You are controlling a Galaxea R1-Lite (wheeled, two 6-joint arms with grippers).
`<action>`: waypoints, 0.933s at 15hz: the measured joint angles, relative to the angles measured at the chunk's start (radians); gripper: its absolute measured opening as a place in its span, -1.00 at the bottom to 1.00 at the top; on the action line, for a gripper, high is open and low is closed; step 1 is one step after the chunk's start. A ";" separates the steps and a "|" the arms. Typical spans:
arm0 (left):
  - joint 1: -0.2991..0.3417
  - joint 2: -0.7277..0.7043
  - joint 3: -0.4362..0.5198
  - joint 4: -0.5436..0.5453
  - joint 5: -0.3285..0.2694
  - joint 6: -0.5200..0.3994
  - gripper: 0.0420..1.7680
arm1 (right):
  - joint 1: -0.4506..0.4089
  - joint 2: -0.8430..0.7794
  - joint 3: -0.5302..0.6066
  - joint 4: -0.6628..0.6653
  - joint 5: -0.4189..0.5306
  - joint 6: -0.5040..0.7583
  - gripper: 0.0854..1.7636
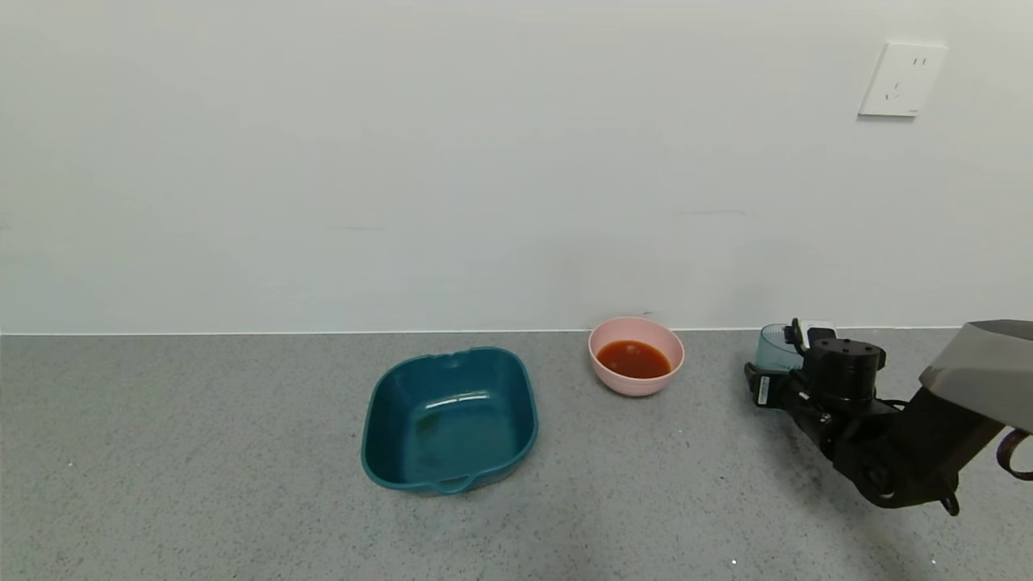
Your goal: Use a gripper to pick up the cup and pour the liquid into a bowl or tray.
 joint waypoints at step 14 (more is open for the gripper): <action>0.000 0.000 0.000 0.000 0.000 0.000 0.94 | -0.007 0.023 0.000 0.008 0.011 -0.005 0.73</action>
